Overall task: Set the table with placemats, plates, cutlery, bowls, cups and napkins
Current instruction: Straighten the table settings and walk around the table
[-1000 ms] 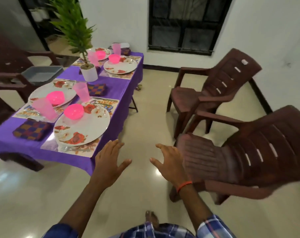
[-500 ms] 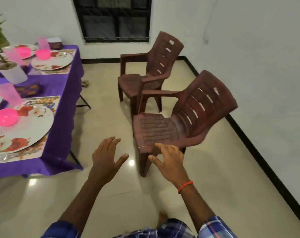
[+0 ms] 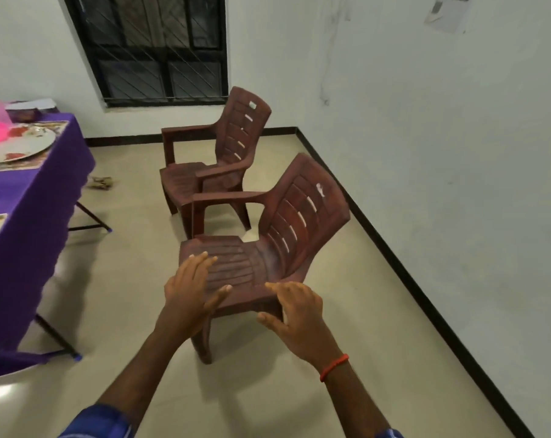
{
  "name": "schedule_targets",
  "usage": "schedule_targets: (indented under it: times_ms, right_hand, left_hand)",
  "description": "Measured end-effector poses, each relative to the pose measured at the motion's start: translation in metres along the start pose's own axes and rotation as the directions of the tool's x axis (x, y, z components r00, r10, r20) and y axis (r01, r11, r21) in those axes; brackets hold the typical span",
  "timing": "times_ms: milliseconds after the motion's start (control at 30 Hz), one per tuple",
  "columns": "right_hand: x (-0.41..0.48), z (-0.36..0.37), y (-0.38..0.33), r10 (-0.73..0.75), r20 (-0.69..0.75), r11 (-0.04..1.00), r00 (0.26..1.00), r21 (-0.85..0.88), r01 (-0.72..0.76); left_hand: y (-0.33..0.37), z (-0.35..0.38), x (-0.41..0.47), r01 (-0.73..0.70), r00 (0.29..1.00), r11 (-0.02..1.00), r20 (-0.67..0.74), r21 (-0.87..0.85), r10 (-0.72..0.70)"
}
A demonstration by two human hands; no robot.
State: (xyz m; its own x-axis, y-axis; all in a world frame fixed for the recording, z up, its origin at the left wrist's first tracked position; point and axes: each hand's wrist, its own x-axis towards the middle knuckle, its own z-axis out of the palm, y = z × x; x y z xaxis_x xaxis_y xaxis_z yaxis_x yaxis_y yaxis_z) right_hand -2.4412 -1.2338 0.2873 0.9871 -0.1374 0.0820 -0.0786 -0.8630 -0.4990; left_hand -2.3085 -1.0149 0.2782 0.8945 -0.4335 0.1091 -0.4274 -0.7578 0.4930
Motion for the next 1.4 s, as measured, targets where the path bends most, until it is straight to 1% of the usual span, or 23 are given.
schedule_targets:
  times_ms: [200,300,400,600,700,833,933,1000,1067,1167,1267,1333,1400]
  right_hand:
    - [0.015,-0.044,0.083,-0.006,0.013,0.998,1.000,-0.055,0.007]
    - [0.030,-0.061,0.113,0.008,-0.005,0.999,1.000,-0.045,-0.008]
    - [0.050,-0.080,0.137,0.025,-0.033,0.999,0.999,-0.022,-0.026]
    - [0.100,-0.103,0.185,0.037,-0.063,0.999,0.997,-0.003,-0.037]
    - [0.126,-0.121,0.211,0.044,-0.055,0.999,0.998,-0.014,-0.045]
    - [0.157,-0.149,0.239,0.076,-0.069,0.997,0.995,-0.026,-0.078]
    - [0.179,-0.168,0.264,0.102,-0.108,0.994,0.989,-0.027,-0.105]
    - [0.190,-0.176,0.278,0.117,-0.091,0.992,0.989,-0.029,-0.120]
    - [0.201,-0.181,0.291,0.099,-0.074,0.994,0.992,-0.036,-0.102]
    - [0.227,-0.190,0.317,0.062,-0.050,0.998,0.997,-0.023,-0.063]
    - [0.264,-0.197,0.345,0.008,-0.038,1.000,0.999,-0.023,-0.009]
    - [0.288,-0.202,0.363,-0.076,-0.017,0.996,0.997,-0.041,0.075]
    - [0.309,-0.211,0.381,-0.172,0.038,0.983,0.984,-0.053,0.174]
  left_hand:
    - [0.074,0.050,0.034,0.024,1.000,0.999,0.012,-0.033,-0.023]
    - [0.100,0.062,0.050,-0.009,0.999,1.000,0.047,-0.019,0.010]
    - [0.118,0.070,0.074,-0.032,0.999,0.999,0.039,-0.019,0.033]
    - [0.137,0.105,0.152,-0.007,1.000,0.998,-0.013,-0.070,0.006]
    - [0.161,0.122,0.195,0.013,1.000,0.996,0.023,-0.088,-0.011]
    - [0.190,0.132,0.243,-0.024,0.996,0.996,0.079,-0.081,0.030]
    - [0.206,0.144,0.276,-0.041,0.994,0.996,0.098,-0.083,0.049]
    - [0.216,0.154,0.289,-0.040,0.993,0.996,0.108,-0.074,0.048]
    - [0.223,0.163,0.300,-0.045,0.993,0.997,0.111,-0.056,0.051]
    - [0.233,0.176,0.320,-0.052,0.992,0.998,0.116,0.022,0.049]
    - [0.247,0.186,0.344,0.024,0.998,1.000,0.061,0.003,-0.024]
    - [0.258,0.194,0.359,0.103,0.995,0.994,0.000,-0.024,-0.103]
    - [0.270,0.203,0.369,0.180,0.982,0.983,-0.045,-0.045,-0.182]
